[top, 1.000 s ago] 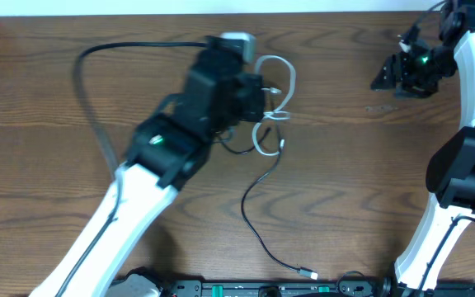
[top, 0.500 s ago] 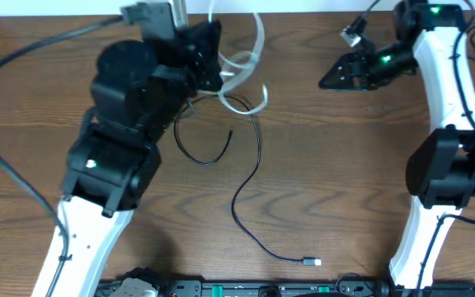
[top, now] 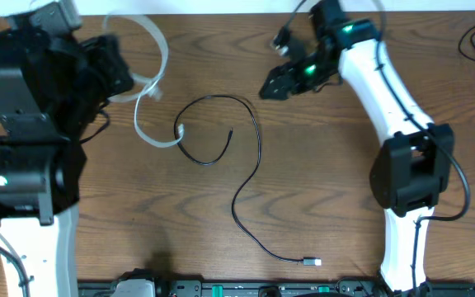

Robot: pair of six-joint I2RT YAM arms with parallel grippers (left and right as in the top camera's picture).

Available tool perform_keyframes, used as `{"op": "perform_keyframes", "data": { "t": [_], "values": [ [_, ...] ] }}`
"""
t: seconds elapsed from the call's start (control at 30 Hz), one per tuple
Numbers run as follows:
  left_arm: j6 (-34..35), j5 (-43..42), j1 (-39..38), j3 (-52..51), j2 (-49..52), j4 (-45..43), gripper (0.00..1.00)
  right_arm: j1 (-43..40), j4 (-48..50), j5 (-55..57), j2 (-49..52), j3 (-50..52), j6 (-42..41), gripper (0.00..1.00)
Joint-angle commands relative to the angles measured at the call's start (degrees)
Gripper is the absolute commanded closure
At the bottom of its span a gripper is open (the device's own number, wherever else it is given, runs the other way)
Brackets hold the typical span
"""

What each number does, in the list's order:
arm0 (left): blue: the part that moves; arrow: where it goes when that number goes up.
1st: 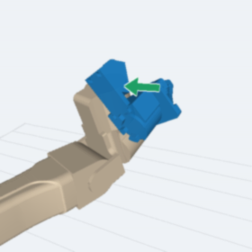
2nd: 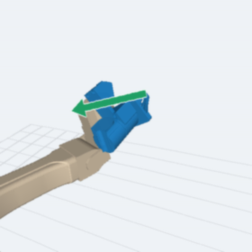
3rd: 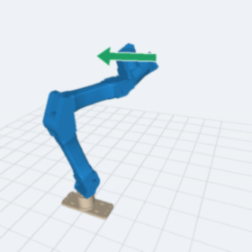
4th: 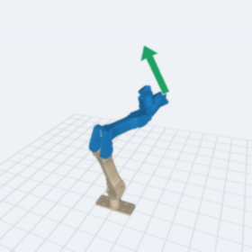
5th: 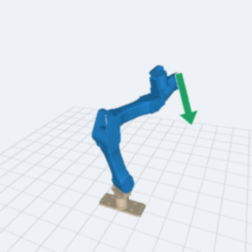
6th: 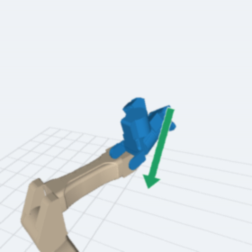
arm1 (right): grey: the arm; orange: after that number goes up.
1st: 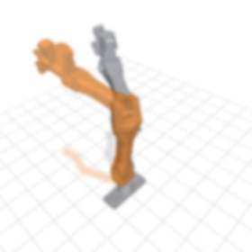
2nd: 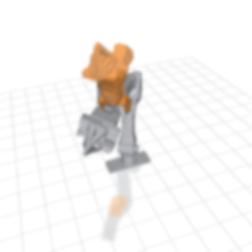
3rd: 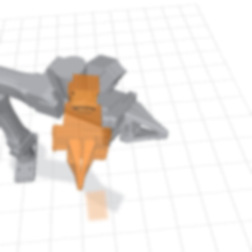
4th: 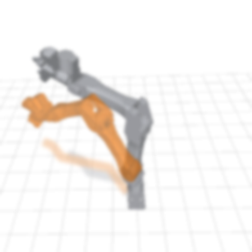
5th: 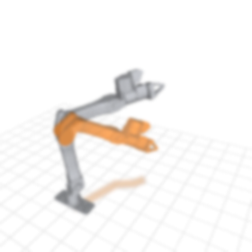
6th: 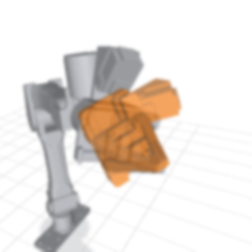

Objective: Untangle cables

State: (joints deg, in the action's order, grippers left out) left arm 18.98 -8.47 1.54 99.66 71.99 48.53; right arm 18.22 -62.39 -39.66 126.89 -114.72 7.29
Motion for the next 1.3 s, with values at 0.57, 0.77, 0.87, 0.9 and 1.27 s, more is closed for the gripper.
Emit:
{"op": "perform_keyframes", "data": {
  "t": [0.57, 0.77, 0.87, 0.9, 1.27],
  "values": [
    [-5.22, -4.46, 3.74, -0.11, 11.61, 13.35, 0.93, 8.46, 23.65, 11.04, -4.48, 20.22, -11.54, 0.99],
    [-5.22, -4.61, -0.90, -0.15, 11.61, 11.78, 0.93, -2.05, 23.02, 11.72, -23.58, 20.20, -13.68, 0.99],
    [-5.22, -4.61, -3.61, -0.17, 11.61, 10.27, 0.93, -10.36, 23.17, 18.49, -35.34, 20.04, -21.33, 0.99],
    [-5.20, -4.61, -4.28, -0.17, 11.61, 10.01, 0.93, -12.85, 23.21, 19.69, -38.29, 20.04, -22.97, 0.99],
    [-5.18, -4.61, -12.52, -0.22, 14.45, 6.25, 0.92, -42.16, 22.62, 21.99, -51.23, 20.04, -27.80, 0.99]
  ]
}}
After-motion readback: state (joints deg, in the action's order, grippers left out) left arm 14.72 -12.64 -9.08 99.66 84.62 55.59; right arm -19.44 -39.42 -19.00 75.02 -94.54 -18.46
